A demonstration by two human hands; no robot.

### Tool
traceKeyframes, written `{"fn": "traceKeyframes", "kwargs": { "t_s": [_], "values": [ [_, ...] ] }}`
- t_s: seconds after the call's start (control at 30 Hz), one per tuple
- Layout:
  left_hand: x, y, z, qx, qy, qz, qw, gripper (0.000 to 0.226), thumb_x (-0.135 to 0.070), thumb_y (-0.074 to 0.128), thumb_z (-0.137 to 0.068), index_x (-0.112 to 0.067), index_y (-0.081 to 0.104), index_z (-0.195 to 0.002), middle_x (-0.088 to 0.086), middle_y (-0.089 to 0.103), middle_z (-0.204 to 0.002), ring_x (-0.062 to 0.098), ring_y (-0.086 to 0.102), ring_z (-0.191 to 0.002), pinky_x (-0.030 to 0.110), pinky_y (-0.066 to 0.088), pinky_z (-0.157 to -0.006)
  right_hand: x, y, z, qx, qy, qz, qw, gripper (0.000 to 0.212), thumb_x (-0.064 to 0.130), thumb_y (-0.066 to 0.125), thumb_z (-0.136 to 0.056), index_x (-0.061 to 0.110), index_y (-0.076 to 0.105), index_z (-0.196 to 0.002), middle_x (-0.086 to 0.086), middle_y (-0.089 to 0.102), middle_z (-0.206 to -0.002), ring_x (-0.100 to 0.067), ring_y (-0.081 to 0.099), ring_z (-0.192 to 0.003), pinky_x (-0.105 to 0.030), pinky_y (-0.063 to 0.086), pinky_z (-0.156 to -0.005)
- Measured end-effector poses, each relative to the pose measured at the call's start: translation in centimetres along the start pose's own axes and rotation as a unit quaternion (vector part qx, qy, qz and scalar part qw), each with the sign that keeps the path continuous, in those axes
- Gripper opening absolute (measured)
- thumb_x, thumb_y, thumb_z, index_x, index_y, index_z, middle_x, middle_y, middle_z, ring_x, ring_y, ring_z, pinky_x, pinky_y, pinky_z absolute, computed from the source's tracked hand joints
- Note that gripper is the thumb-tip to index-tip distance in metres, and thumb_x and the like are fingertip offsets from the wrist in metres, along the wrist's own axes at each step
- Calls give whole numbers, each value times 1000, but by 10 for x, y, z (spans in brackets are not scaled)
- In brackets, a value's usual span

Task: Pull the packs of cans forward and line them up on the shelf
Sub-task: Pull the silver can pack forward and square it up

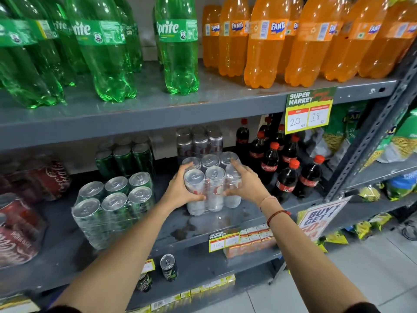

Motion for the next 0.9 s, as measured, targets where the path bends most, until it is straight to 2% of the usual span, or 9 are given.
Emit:
{"fn": "traceKeyframes", "kwargs": {
  "t_s": [0.17,0.23,0.33,0.5,0.63,0.77,0.9],
  "values": [
    [0,1,11,-14,-2,0,1000,100,-18,92,-50,-29,37,-133,3,50,-135,15,47,-119,27,37,-96,-2,-3,2,-18,-28,13,999,104,30,85,-64,32,23,-148,-10,43,-144,-26,44,-128,-19,29,-93],
    [0,3,18,-18,-2,-7,1000,98,-22,92,-50,-32,37,-131,3,49,-135,18,47,-122,31,38,-99,-5,-3,6,-22,-40,14,999,103,28,85,-64,32,25,-147,-11,46,-141,-26,46,-127,-17,29,-91],
    [-1,7,30,-26,-3,-8,1000,97,-24,91,-51,-34,36,-130,2,47,-136,17,45,-122,30,35,-97,-9,-2,15,-28,-48,4,998,103,26,86,-63,32,28,-147,-11,47,-140,-27,46,-127,-24,34,-99],
    [-4,12,48,-37,4,-12,999,96,-26,90,-50,-36,36,-129,1,48,-135,18,46,-122,31,36,-97,-14,-3,32,-32,-54,-8,998,101,25,86,-63,33,28,-146,-10,48,-138,-26,46,-127,-30,35,-104],
    [-7,12,52,-26,3,-13,1000,95,-25,90,-50,-38,35,-127,1,50,-133,20,47,-121,34,38,-99,-12,-3,40,-38,-56,-20,998,99,23,86,-64,32,29,-145,-9,48,-139,-25,46,-127,-27,34,-103],
    [-9,11,55,-20,-1,-17,1000,97,-23,89,-51,-35,34,-131,2,48,-135,19,46,-123,36,38,-101,-9,-3,44,-41,-50,-19,998,99,25,86,-63,32,30,-145,-9,50,-136,-27,47,-125,-36,37,-106],
    [-11,11,56,-19,-2,-21,1000,97,-24,89,-52,-36,34,-131,1,48,-135,20,46,-123,40,39,-102,-10,-3,47,-44,-48,-13,998,99,28,86,-63,32,30,-145,-9,52,-133,-28,50,-121,-38,40,-104]
  ]
}}
Point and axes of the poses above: each hand's wrist, its own z-axis away from the middle knuckle, its own y-axis out of the palm, x = y × z, the point moved 5 cm from there along -z, towards the middle knuckle
